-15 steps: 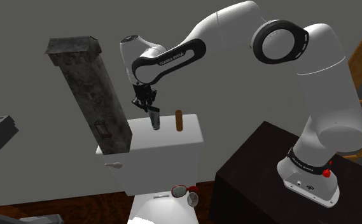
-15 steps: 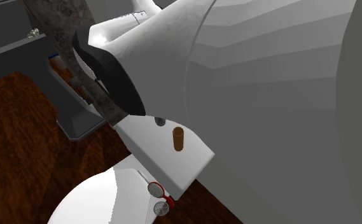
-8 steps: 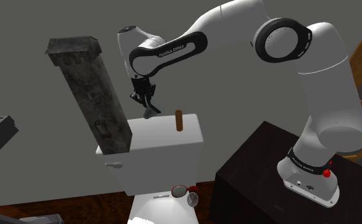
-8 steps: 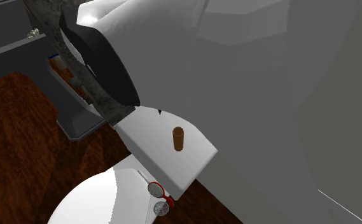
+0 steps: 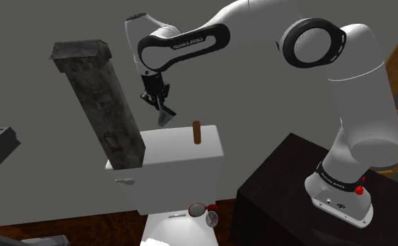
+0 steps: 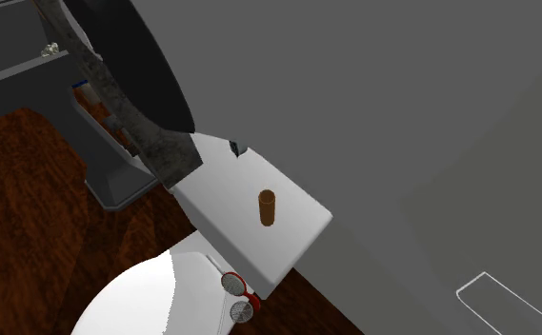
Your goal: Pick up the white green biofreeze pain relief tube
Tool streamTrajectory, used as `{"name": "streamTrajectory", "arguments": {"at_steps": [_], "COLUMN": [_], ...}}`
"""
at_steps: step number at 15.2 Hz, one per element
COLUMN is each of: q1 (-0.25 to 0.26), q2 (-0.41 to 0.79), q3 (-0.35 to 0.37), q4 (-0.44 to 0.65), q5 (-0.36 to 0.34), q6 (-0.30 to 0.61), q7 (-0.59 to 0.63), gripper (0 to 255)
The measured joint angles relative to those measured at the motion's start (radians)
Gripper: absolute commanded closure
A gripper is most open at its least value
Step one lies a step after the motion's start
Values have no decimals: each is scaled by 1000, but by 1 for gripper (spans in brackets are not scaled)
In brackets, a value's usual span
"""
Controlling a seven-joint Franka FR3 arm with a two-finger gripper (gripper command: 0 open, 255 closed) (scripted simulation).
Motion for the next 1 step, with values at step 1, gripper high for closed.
{"name": "streamTrajectory", "arguments": {"at_steps": [1], "q1": [0], "q2": [-2], "q3": [0], "q4": [4], "q5": [1], "q6": [-6], "q7": [-1], "gripper": [255]}}
